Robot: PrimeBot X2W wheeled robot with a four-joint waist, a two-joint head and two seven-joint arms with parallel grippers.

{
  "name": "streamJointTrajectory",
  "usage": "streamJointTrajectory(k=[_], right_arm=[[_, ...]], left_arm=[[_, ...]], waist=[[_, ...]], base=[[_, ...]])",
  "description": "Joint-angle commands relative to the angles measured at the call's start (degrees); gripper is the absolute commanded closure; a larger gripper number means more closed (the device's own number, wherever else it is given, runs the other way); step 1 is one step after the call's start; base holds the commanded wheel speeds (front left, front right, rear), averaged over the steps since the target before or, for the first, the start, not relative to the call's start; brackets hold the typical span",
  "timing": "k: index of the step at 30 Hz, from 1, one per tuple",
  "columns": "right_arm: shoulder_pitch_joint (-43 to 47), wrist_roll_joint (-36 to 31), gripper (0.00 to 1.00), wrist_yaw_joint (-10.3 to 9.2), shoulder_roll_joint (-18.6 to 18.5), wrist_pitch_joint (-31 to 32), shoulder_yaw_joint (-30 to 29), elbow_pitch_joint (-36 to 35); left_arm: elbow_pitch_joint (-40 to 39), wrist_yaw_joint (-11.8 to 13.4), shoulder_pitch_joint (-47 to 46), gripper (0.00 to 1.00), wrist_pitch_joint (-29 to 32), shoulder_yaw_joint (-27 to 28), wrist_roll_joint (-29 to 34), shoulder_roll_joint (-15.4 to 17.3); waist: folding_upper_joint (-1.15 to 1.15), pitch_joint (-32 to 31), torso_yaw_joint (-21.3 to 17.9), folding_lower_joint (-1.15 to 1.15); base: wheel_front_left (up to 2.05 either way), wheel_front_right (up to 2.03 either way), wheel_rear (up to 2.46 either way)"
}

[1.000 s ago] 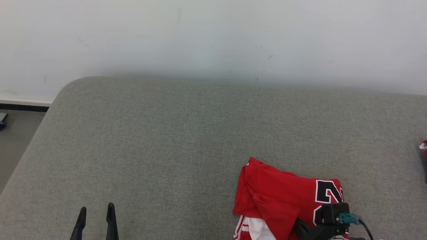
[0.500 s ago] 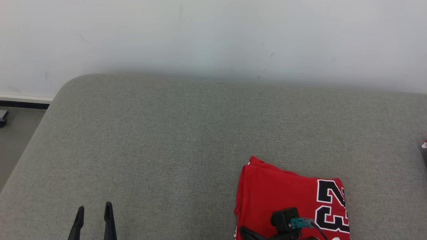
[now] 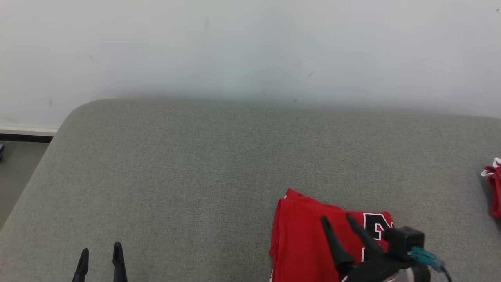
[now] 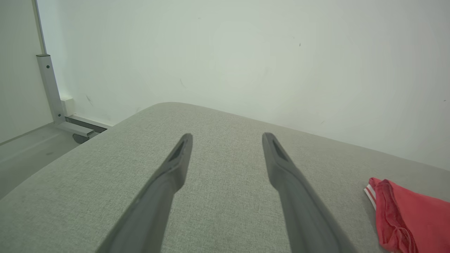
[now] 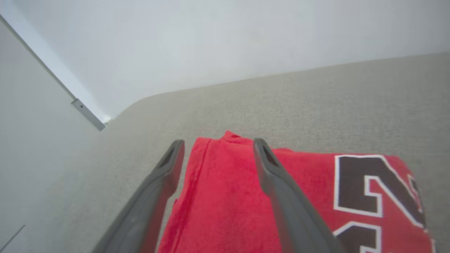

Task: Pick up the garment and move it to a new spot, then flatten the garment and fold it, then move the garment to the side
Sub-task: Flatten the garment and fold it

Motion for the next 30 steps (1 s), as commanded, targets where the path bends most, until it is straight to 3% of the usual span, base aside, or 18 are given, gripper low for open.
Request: streamJointTrajectory(k=[1, 8, 16, 24, 30], right_arm=[[0.49, -0.28, 0.0, 0.02, -0.02, -0.77, -0.73, -0.6], [3.63, -5.54, 0.0, 0.02, 0.0, -7.88, -10.6, -6.07], [7.12, -12.56, 0.0, 0.02, -0.61, -10.99, -18.84, -7.49], [9.7, -12.95, 0.0, 0.02, -5.89, -15.03, -17.22, -5.01], [10.54, -12.05, 0.0, 0.02, -7.23, -16.38, -15.32, -3.77]], left_arm=[[-0.16, 0.05, 0.78, 0.0, -0.14, 0.21, -0.09, -0.07], [-0.24, 0.05, 1.02, 0.0, -0.14, 0.89, 0.01, -0.07], [0.58, 0.12, 2.07, 0.0, -0.14, 1.38, 0.8, -0.07], [2.68, 0.08, 2.61, 0.0, -0.14, 0.54, 3.34, -0.07], [3.57, 0.07, 3.04, 0.0, -0.14, 0.52, 4.18, -0.07]], waist=[[0.0, -0.44, -0.5, 0.0], [0.0, -1.44, -2.01, 0.0], [0.0, -2.48, -3.59, 0.0], [0.0, -3.3, -5.59, 0.0], [0.0, -3.75, -7.38, 0.0]], base=[[0.0, 0.0, 0.0], [0.0, 0.0, 0.0], [0.0, 0.0, 0.0], [0.0, 0.0, 0.0], [0.0, 0.0, 0.0]])
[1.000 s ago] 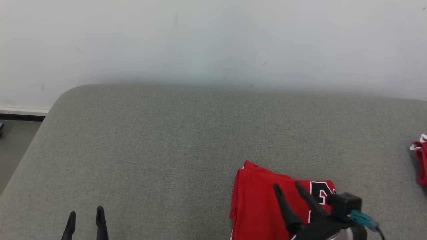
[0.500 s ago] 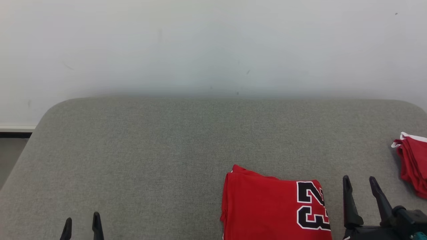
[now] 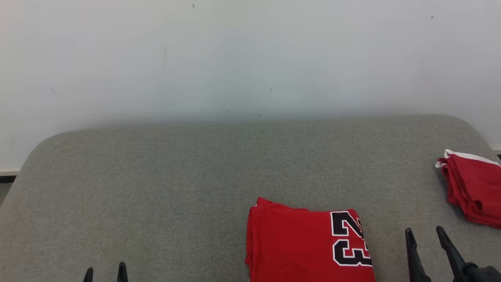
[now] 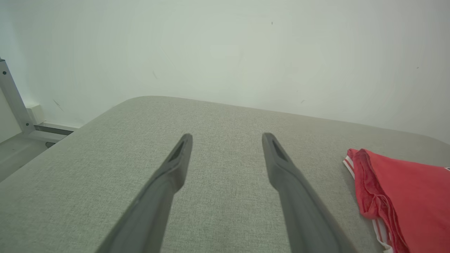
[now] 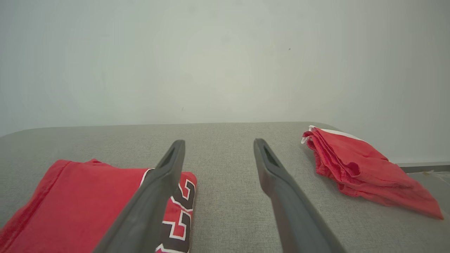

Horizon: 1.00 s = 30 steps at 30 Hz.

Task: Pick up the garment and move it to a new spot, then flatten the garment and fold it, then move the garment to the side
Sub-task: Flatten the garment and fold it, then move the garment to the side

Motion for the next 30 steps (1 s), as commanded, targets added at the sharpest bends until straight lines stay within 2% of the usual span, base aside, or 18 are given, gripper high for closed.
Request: streamJointTrajectory(k=[1, 13, 30], right_arm=[[0.7, 0.58, 0.0, 0.02, -0.42, -0.42, 0.77, 0.31], [0.75, 2.28, 0.0, 0.02, -0.26, -0.78, 3.76, 1.98], [0.44, 1.69, 0.0, 0.02, 0.42, -0.79, 3.98, 1.96]], left_arm=[[0.22, 0.07, 0.74, 0.0, -0.14, 0.28, 0.45, -0.04], [0.16, 0.06, 1.38, 0.0, -0.14, 0.97, 0.63, -0.05], [-0.04, 0.05, 1.04, 0.0, -0.14, 1.32, 0.89, -0.05]], waist=[[0.0, -0.3, -0.89, 0.0], [0.0, -0.4, -1.43, 0.0], [0.0, 0.27, -0.58, 0.0]], base=[[0.0, 0.0, 0.0], [0.0, 0.0, 0.0], [0.0, 0.0, 0.0]])
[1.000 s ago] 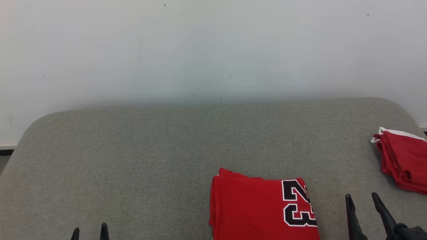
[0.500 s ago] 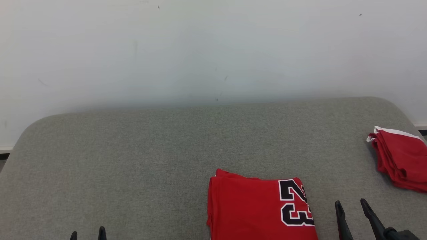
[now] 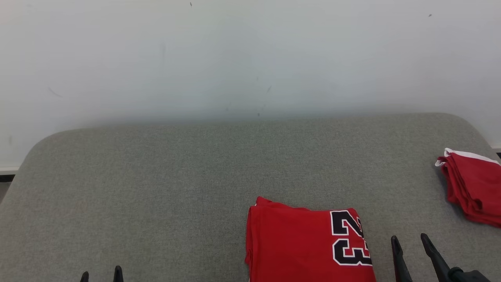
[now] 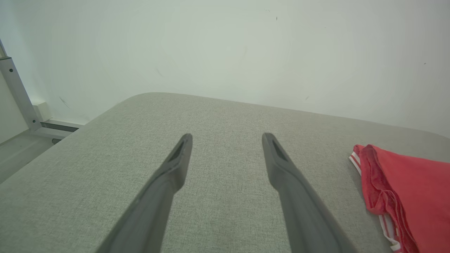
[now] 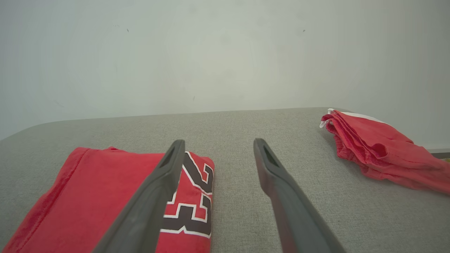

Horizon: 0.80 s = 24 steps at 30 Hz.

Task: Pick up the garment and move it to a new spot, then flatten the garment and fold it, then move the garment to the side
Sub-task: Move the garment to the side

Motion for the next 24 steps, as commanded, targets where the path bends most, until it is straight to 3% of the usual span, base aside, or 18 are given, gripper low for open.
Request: streamJointTrajectory(k=[1, 8, 11, 16, 17, 24], right_arm=[[-0.11, -0.35, 0.0, 0.02, 0.07, -0.23, -0.06, -0.09], [-0.67, 0.42, 0.0, 0.02, 0.2, -0.17, 0.16, 0.32], [-1.74, 2.0, 0.0, 0.02, -0.4, 3.09, 1.47, 0.85], [-5.09, 5.91, 0.0, 0.02, -1.04, 15.5, 0.14, 0.09], [-5.09, 5.91, 0.0, 0.02, -1.04, 15.5, 0.14, 0.09], [-10.08, 10.78, 0.0, 0.02, -2.7, 39.33, 0.96, -1.36]], left_arm=[[-0.08, 0.05, 0.2, 0.0, -0.14, 0.14, 0.55, -0.05], [-0.04, 0.05, 0.21, 0.0, -0.14, 0.22, 0.54, -0.05], [-0.08, 0.05, 0.15, 0.0, -0.14, 0.38, 0.47, -0.05], [-0.26, 0.05, 0.3, 0.0, -0.14, 0.7, 0.16, -0.04], [-0.26, 0.05, 0.3, 0.0, -0.14, 0.7, 0.16, -0.04], [0.25, 0.05, -1.01, 0.0, -0.14, 0.0, 0.15, -0.05]], waist=[[0.0, 0.0, -0.02, 0.0], [0.0, 0.12, -0.3, 0.0], [0.0, 0.37, -0.59, 0.0], [0.0, 0.9, -1.13, 0.0], [0.0, 0.9, -1.13, 0.0], [0.0, 2.0, -0.67, 0.0]], base=[[0.0, 0.0, 0.0], [0.0, 0.0, 0.0], [0.0, 0.0, 0.0], [0.0, 0.0, 0.0], [0.0, 0.0, 0.0], [0.0, 0.0, 0.0]])
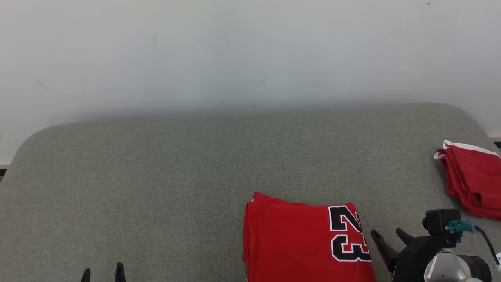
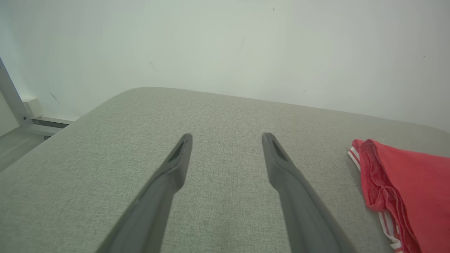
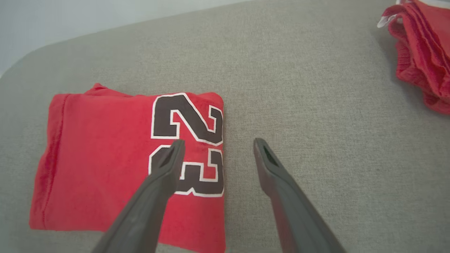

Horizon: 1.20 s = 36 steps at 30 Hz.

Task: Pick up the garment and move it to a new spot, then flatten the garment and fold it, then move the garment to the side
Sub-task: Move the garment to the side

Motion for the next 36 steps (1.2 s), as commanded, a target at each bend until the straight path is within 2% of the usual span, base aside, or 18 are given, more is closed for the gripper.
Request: streamJointTrajectory(k=[1, 5, 11, 26, 36], right_arm=[[-0.38, 0.17, 0.0, 0.02, -0.06, 0.99, 0.04, -0.06], [-2.01, 0.22, 0.0, 0.02, 0.11, 10.17, -0.73, 0.24], [-3.38, -2.18, 0.0, 0.02, 0.52, 16.35, -2.92, 1.91], [-6.35, -5.08, 0.0, 0.02, 1.5, 17.54, -5.92, 8.74], [-7.7, -8.74, 0.0, 0.02, 3.02, 19.52, -6.4, 14.54]], left_arm=[[0.04, 0.05, -0.56, 0.0, -0.14, -0.06, 0.21, -0.05], [-0.07, 0.06, -0.72, 0.0, -0.14, -0.39, 0.34, -0.04], [0.04, 0.06, -1.15, 0.0, -0.14, -0.93, 0.48, -0.04], [-0.35, 0.06, -3.64, 0.0, -0.14, -3.11, 1.01, -0.04], [-0.63, 0.06, -4.7, 0.0, -0.14, -3.3, 0.9, -0.05]], waist=[[0.0, 0.32, 0.43, -0.01], [0.0, 1.21, 1.76, -0.01], [0.0, 2.69, 4.3, -0.01], [0.0, 7.08, 9.71, -0.01], [0.0, 9.24, 11.07, -0.01]], base=[[0.0, 0.0, 0.0], [0.0, 0.0, 0.0], [0.0, 0.0, 0.0], [0.0, 0.0, 0.0], [0.0, 0.0, 0.0]])
